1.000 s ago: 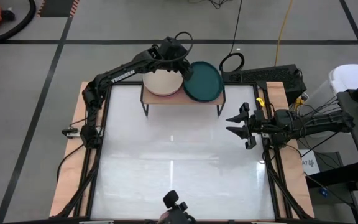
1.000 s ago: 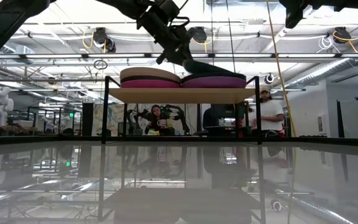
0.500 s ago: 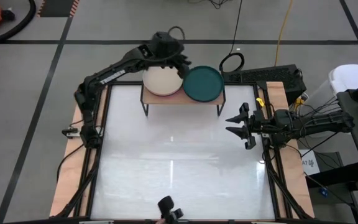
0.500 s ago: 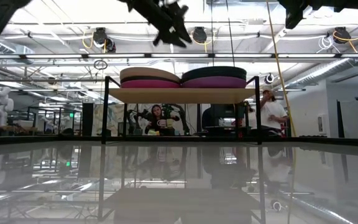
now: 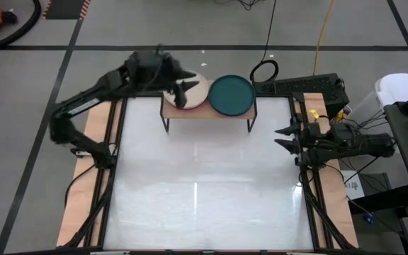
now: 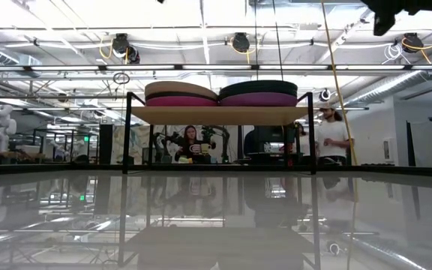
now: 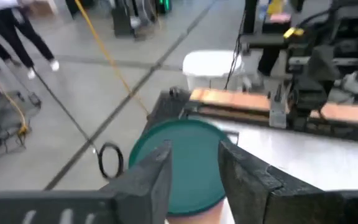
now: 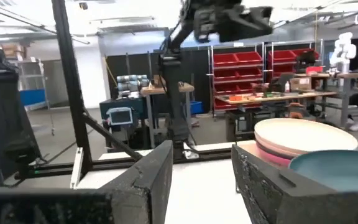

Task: Place and stack plates onto a shelf
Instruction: Return to Home Position

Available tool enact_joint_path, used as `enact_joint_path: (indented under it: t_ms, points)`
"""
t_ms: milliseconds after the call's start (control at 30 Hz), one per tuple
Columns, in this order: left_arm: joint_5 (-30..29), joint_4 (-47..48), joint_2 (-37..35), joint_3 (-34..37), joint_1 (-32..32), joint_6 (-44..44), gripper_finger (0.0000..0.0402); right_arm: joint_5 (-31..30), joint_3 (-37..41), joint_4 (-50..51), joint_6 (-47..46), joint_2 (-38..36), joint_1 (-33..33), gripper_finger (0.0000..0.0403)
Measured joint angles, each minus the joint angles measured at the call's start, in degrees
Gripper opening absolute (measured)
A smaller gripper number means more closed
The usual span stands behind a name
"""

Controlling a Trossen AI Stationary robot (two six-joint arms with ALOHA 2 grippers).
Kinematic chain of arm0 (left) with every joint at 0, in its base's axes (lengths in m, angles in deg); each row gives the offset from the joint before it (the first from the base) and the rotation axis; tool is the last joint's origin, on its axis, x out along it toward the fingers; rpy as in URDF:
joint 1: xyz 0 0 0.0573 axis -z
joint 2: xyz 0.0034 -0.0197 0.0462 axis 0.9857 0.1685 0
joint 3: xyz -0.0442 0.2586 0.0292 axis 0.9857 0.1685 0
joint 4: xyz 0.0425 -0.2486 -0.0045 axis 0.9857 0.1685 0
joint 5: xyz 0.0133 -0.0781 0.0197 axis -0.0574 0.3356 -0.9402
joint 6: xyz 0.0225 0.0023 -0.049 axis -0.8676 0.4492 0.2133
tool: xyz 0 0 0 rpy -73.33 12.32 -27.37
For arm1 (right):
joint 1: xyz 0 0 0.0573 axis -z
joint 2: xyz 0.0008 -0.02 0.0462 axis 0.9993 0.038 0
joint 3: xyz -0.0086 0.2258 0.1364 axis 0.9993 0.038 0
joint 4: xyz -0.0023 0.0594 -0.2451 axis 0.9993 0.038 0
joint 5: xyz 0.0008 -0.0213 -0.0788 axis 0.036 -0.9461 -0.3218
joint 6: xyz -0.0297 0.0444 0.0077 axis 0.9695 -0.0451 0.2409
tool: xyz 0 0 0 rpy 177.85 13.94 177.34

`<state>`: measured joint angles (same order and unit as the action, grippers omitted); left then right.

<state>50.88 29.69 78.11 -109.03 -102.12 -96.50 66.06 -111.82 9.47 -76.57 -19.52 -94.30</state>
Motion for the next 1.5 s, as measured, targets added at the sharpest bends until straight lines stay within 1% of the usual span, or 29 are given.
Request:
enact_joint_path:
  t_ms: [100,233,467,533,700,833,1033,1200,1500]
  points:
    - [-0.95,-9.21,-6.78,11.49,2.04,0.21,0.0112,0.41,0.00,2.85,-1.03,-3.35,0.00,0.0146]
    - [-0.30,-21.71,-16.24,27.17,5.57,0.67,0.0087,0.41,-0.02,5.43,-1.52,-5.00,0.00,0.0146]
    - [0.05,-40.70,-32.02,52.59,9.80,2.87,0.0080,0.19,-0.02,9.42,-1.04,-4.85,0.00,0.0146]
    - [0.11,-44.92,-35.98,58.47,9.97,4.17,0.0080,0.19,-0.02,10.54,-0.95,-4.86,0.00,0.0146]
    - [-0.11,-50.34,-43.47,70.15,9.96,6.15,0.0080,0.11,0.43,11.57,-1.12,-4.86,0.00,0.0146]
    - [-0.11,-53.51,-47.26,76.95,9.96,7.58,0.0080,0.03,2.65,10.30,-0.50,-4.82,0.00,0.0146]
    - [-0.10,-59.87,-49.44,84.16,9.96,8.16,0.0080,0.02,7.17,6.53,0.19,-4.86,0.00,0.0146]
    - [-0.09,-61.91,-49.51,86.86,9.96,8.14,0.0080,0.01,11.14,2.48,0.70,-4.88,0.00,0.0146]
    - [-0.03,-62.12,-49.50,90.65,9.96,9.10,0.0080,-0.16,17.13,-3.72,1.70,-4.88,0.00,0.0146]
